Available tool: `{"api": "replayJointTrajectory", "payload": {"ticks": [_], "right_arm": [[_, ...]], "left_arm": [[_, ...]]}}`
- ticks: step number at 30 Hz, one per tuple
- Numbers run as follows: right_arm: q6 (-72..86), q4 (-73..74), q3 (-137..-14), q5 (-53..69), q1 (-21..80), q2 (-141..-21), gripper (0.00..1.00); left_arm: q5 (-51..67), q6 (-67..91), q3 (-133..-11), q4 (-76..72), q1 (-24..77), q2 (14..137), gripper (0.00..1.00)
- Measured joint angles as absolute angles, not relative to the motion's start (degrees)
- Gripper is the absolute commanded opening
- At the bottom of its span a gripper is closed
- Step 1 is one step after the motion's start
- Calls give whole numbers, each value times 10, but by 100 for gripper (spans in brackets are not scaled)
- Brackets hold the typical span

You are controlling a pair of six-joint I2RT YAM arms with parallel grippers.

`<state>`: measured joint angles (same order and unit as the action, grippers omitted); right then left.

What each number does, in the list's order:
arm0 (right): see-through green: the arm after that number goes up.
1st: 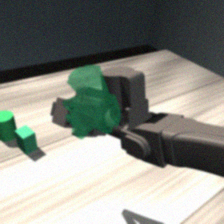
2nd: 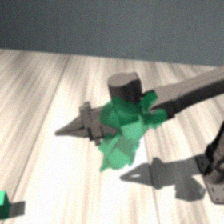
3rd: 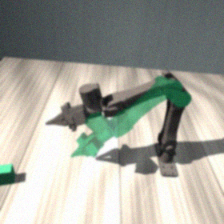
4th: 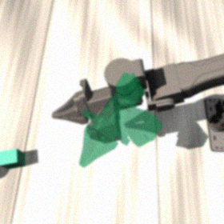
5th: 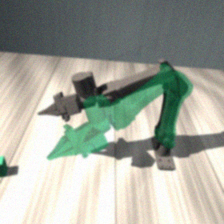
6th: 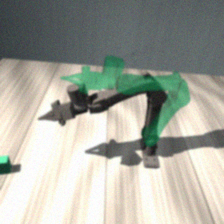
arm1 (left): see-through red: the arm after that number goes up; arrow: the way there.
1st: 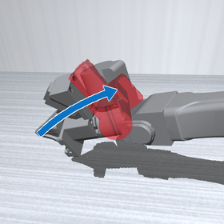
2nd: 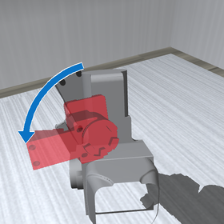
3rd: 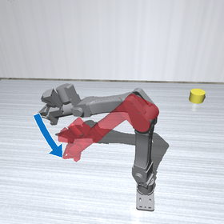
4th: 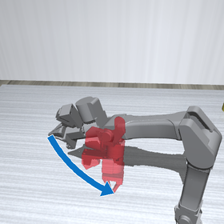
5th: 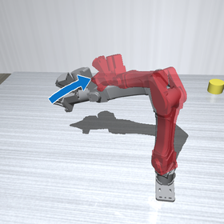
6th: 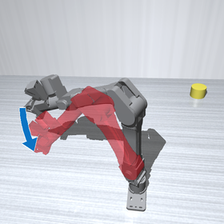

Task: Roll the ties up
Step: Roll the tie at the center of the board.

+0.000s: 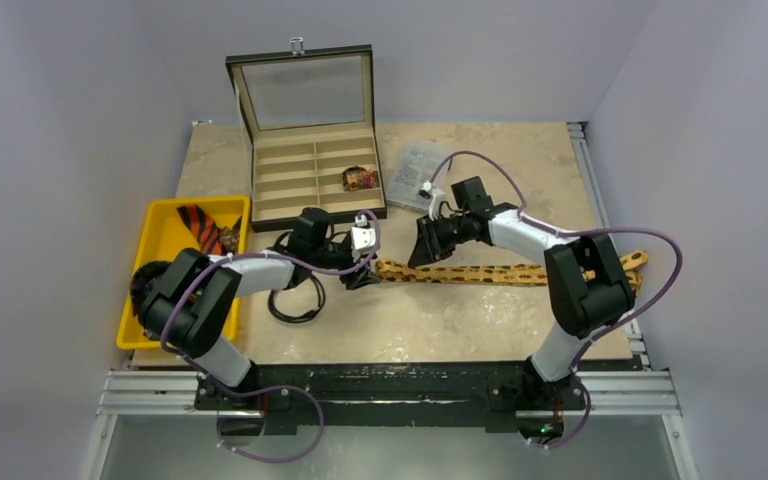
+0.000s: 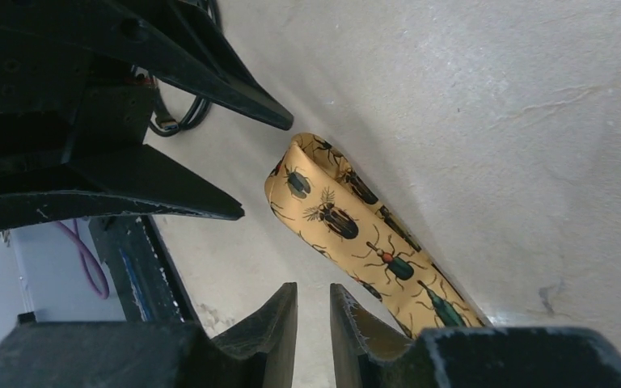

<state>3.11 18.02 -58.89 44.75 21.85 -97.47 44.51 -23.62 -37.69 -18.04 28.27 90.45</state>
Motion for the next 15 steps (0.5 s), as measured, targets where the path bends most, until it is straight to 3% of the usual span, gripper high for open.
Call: {"api": "replayJointTrajectory", "payload": {"ticks": [15], "right_arm": [[79, 123, -596, 455, 251, -1061, 17]], "left_arm": [[448, -251, -398, -175, 295, 949, 45]]}}
